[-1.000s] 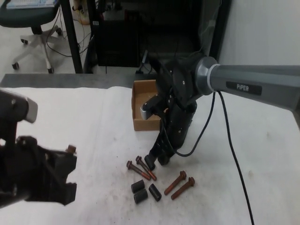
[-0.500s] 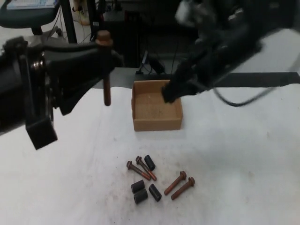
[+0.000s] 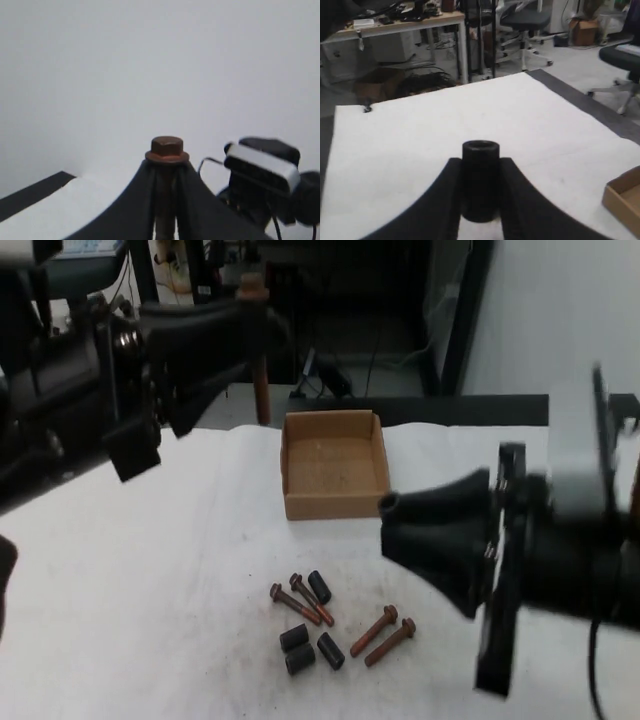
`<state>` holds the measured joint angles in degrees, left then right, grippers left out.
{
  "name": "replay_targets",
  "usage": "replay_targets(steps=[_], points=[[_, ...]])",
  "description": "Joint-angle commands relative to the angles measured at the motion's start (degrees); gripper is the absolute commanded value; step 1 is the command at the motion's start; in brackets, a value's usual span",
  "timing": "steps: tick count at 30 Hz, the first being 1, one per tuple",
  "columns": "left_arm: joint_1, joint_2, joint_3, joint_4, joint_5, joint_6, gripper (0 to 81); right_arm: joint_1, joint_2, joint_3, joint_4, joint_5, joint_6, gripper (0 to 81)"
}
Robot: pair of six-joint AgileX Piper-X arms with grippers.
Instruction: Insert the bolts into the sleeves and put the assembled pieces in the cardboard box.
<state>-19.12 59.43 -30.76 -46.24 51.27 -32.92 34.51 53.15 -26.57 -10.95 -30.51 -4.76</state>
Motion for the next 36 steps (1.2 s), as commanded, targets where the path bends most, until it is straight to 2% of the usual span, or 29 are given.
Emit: replay_targets(steps=[1,5,8,12,16,25,29,36], points=[[-1.09,0.43,-0.31,-6.32,-1.74,-2.26,0.3,3.08,0.67,4.07,-12.35,7.05,-2.77,0.8],[-4.68,0.68,-0.31,-7.57,-3.47,-2.29,0.3,5.65,2.85,4.28,-17.02,10.75,-2.97,0.8],[-8.41,0.68,-0.31,-7.57,-8.73,-2.15,0.3,5.64,4.51,4.3,-21.63,11.12,-2.97,0.8],[-11.23,1.05,-0.31,-7.57,-14.97,-1.56,0.3,5.64,5.88,4.3,-28.58,10.8,-1.13,0.8],[-12.54,3.12,-0.31,-7.57,-15.44,2.83,0.3,5.64,5.98,3.93,-30.39,10.37,2.36,0.8],[-15.36,9.04,-0.42,-7.57,-14.65,12.03,0.3,5.64,5.98,3.35,-29.7,7.63,2.65,0.8],[-15.36,9.3,-1.12,-7.57,-17.68,12.38,0.3,5.64,5.98,3.35,-27.84,7.63,2.65,0.8],[-15.36,9.3,-1.21,-8.59,-17.3,12.38,0.3,5.5,5.98,3.35,-26.86,7.63,2.65,0.8]])
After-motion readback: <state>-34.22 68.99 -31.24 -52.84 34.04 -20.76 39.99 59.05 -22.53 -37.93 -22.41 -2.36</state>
